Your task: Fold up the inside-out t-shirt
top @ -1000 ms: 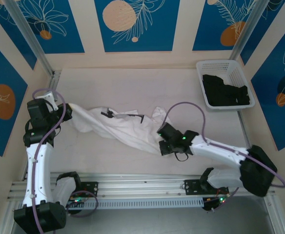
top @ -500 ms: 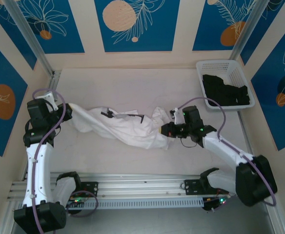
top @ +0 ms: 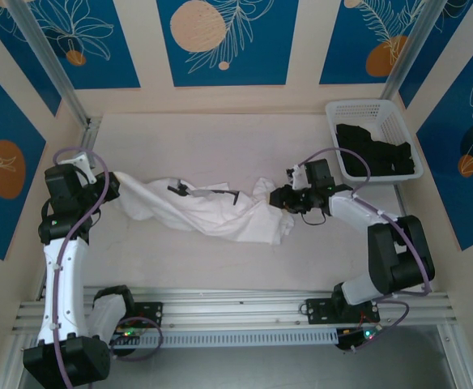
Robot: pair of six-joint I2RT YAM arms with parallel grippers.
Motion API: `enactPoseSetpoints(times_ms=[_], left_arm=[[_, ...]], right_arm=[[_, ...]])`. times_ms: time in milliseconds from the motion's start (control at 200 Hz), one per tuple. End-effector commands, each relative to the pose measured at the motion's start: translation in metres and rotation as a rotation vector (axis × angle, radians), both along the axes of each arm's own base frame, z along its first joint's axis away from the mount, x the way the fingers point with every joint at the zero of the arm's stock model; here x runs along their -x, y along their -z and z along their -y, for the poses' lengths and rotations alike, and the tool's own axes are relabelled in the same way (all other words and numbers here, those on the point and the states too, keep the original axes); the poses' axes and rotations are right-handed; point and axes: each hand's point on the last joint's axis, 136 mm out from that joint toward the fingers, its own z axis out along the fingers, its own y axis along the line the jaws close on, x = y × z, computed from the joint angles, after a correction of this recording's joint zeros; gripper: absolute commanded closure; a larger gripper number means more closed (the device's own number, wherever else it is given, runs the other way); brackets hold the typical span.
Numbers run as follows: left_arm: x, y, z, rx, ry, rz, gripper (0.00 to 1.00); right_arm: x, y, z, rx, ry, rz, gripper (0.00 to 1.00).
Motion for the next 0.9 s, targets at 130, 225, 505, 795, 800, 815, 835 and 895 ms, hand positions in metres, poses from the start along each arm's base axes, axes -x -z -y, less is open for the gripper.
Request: enactPoseSetpoints(times_ms=[130, 225, 505, 795, 800, 815, 835, 895], left_arm=[[0.001, -0.011, -0.001, 0.007, 0.003, 0.049, 1.0], [0.001, -0.011, 0.0, 0.009, 0.007, 0.054, 1.0], [0.001, -0.011, 0.001, 0.011, 0.011, 0.056, 1.0], [0.001, -0.012, 0.001, 0.01, 0.011, 0.058, 1.0], [0.001, -0.012, 0.001, 0.01, 0.011, 0.058, 1.0], [0.001, -0.012, 0.001, 0.011, 0.011, 0.058, 1.0], [0.001, -0.011, 0.001, 0.011, 0.011, 0.057, 1.0], [0.001, -0.012, 0.001, 0.011, 0.011, 0.058, 1.0]], right_arm=[[0.033, 0.013, 0.024, 0.268, 0.019, 0.025, 0.55], [0.038, 0.019, 0.027, 0.291, 0.031, 0.031, 0.53], [0.034, 0.024, 0.023, 0.254, 0.023, 0.034, 0.63], [0.036, 0.023, 0.03, 0.224, 0.031, 0.04, 0.99], [0.036, 0.023, 0.03, 0.222, 0.032, 0.041, 1.0], [0.035, 0.021, 0.031, 0.218, 0.035, 0.047, 1.0], [0.036, 0.021, 0.031, 0.213, 0.036, 0.051, 1.0], [0.035, 0.017, 0.031, 0.188, 0.037, 0.061, 1.0]])
